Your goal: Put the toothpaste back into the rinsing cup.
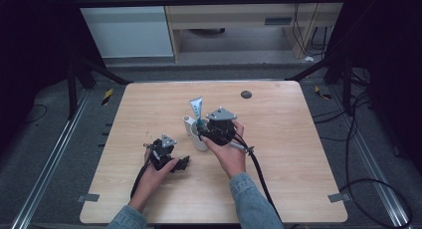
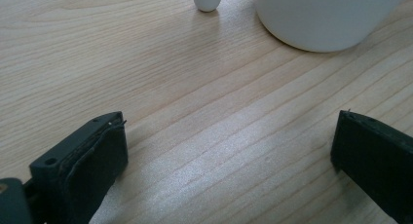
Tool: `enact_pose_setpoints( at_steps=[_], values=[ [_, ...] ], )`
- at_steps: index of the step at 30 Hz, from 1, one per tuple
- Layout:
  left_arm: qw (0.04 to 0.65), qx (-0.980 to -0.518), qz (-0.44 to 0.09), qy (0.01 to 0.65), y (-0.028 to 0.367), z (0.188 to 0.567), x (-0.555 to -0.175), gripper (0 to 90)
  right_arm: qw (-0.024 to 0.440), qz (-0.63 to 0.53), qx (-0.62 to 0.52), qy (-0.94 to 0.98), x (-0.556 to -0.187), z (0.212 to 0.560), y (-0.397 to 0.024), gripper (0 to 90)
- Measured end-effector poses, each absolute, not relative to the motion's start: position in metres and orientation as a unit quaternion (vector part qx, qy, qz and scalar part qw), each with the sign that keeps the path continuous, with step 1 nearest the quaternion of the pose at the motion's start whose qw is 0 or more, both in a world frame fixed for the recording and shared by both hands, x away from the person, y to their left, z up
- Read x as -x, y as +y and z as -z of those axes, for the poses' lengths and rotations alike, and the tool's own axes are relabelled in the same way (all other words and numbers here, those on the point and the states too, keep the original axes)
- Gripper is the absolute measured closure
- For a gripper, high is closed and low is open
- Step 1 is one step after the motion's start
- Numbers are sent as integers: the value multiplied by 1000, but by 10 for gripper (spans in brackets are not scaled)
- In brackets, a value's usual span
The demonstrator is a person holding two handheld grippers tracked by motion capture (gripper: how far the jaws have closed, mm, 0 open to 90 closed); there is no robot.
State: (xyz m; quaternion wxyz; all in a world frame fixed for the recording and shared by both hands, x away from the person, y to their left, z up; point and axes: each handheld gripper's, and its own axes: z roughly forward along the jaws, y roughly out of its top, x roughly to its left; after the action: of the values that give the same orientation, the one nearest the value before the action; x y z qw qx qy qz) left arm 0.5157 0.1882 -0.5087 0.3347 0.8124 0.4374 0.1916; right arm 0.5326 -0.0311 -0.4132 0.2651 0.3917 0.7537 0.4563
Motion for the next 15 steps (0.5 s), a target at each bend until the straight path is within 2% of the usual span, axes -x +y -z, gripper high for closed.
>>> enact_pose_setpoints(
  at_steps=[15],
  values=[
    [335, -813, -190, 436, 186, 509, -516, 0, 220, -404, -399, 793, -533, 403, -60, 113]
  ],
)
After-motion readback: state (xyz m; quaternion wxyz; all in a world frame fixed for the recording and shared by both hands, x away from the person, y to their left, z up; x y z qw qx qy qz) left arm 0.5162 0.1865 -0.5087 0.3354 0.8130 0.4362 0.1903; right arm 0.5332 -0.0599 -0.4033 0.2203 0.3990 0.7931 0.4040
